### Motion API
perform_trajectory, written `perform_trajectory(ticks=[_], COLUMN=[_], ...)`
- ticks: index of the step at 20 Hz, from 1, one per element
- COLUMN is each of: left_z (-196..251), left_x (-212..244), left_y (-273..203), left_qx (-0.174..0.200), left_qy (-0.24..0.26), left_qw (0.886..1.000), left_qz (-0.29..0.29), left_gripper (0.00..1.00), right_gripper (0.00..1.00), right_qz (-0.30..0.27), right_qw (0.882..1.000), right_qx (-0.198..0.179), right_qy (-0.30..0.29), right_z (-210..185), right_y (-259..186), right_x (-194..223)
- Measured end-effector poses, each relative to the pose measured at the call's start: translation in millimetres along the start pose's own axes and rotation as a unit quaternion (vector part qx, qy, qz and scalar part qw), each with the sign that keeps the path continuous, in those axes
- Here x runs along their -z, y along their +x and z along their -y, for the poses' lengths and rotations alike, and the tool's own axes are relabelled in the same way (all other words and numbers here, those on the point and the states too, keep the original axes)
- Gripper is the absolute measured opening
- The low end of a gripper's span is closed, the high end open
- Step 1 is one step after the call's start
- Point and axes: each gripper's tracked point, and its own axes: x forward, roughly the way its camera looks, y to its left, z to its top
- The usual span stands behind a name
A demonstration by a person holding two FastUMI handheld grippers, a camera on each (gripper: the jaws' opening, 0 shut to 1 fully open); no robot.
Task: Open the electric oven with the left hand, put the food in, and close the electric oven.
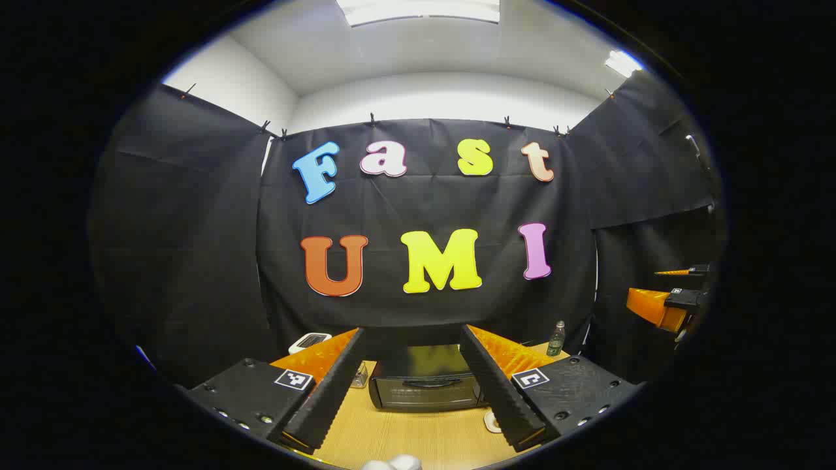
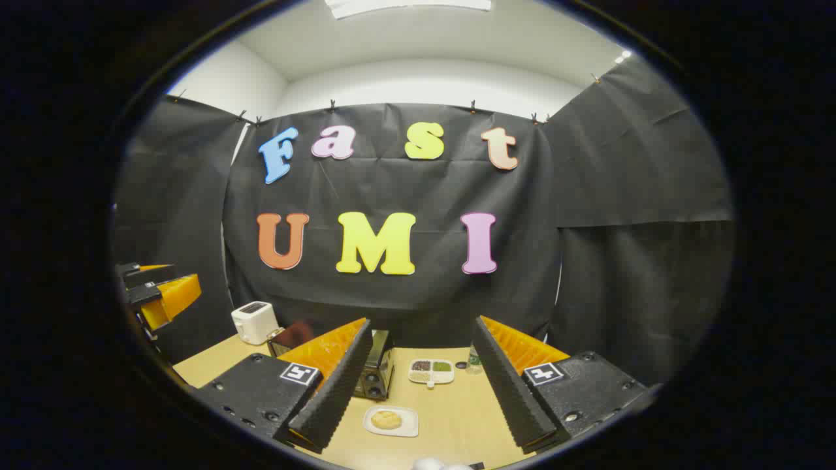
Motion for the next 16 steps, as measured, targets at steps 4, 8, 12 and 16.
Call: perform_trajectory(ticks=[4,8,12,16], left_z=[0.1,-2.6,-2.8,-5.4], left_x=[-2.7,-1.3,0.7,9.0], left_y=[4.4,8.8,11.2,18.3], left_qx=[0.003,0.003,0.004,0.002], left_qy=[0.003,-0.005,0.0,0.0], left_qw=[1.0,1.0,1.0,1.0], left_qz=[0.0,-0.001,-0.001,-0.004], left_gripper=[0.95,0.95,0.95,0.95], right_gripper=[0.96,0.96,0.96,0.99], right_qz=[0.002,0.0,-0.002,-0.003], right_qw=[1.0,1.0,1.0,1.0], right_qx=[0.003,0.002,0.004,0.006], right_qy=[0.007,0.004,0.007,0.011], right_z=[0.8,-1.2,-1.9,-0.7], right_y=[3.9,5.9,8.1,10.2], right_x=[0.9,1.9,3.7,5.0])
